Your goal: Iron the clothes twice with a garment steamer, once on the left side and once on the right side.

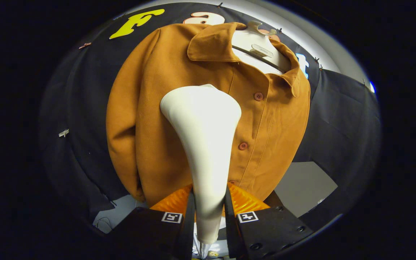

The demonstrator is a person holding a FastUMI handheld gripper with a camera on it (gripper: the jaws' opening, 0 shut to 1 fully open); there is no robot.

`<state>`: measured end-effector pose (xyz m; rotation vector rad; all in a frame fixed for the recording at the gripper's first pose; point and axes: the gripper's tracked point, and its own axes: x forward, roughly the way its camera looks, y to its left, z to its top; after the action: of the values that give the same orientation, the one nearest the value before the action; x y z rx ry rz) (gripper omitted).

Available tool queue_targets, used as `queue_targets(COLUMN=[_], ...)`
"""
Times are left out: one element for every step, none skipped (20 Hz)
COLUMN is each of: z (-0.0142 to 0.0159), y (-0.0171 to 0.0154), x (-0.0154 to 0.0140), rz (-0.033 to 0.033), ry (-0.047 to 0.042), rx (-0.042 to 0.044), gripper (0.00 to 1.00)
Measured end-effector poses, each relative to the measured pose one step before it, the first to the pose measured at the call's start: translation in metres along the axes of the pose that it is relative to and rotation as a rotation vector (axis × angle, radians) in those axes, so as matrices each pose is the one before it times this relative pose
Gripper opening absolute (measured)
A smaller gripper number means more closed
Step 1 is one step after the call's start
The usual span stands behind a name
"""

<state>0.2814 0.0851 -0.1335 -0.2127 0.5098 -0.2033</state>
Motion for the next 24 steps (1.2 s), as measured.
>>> queue_targets(z=[-0.00563,-0.00471,-0.00518,-0.00556,-0.00462,-0.00688,-0.00848,-0.00812,-0.00772,-0.00730,-0.00746,-0.01012,-0.01243,-0.00941,-0.00262,-0.00484,-0.00574,-0.00640,-0.00736,-0.00714,-0.00700,-0.00593,-0.00641,-0.00470], y=[0.00296,0.00207,0.00126,0.00128,0.00117,0.00109,0.00201,0.00145,0.00384,0.00153,0.00156,0.00321,0.00116,0.00044,0.00013,0.00108,0.00147,0.00129,0.00021,-0.00043,0.00121,0.00105,0.00154,0.00081], x=[0.00013,0.00109,0.00074,0.00140,0.00042,0.00178,0.00143,0.00174,0.00180,0.00278,0.00368,0.00261,0.00321,0.00228,-0.00106,-0.00014,-0.00015,0.00106,0.00423,0.00323,0.00267,0.00218,0.00251,0.00075], rz=[0.00257,0.00004,-0.00242,-0.00212,-0.00076,0.00133,0.00049,-0.00012,0.00102,0.00248,0.00506,0.00565,0.00301,0.00255,0.00322,0.00440,0.00400,0.00507,0.00457,0.00318,0.00481,0.00536,0.00524,0.00460], ry=[0.01089,0.00991,0.01103,0.01180,0.01297,0.01313,0.01401,0.01478,0.01748,0.01516,0.01791,0.01929,0.01988,0.01804,0.01416,0.01167,0.01081,0.01233,0.01284,0.01322,0.01476,0.01287,0.01462,0.01144], rx=[0.00062,-0.00066,-0.00442,-0.00533,-0.00303,-0.00029,0.00032,-0.00130,-0.00218,-0.00316,-0.00350,-0.00237,-0.00273,-0.00112,-0.00093,-0.00164,-0.00246,-0.00288,-0.00401,-0.00364,-0.00165,-0.00093,-0.00307,-0.00280], gripper=[0.41,0.41,0.41,0.41,0.41,0.41,0.41,0.41,0.41,0.41,0.41,0.41,0.41,0.41,0.41,0.41,0.41,0.41,0.41,0.41,0.41,0.41,0.41,0.41])
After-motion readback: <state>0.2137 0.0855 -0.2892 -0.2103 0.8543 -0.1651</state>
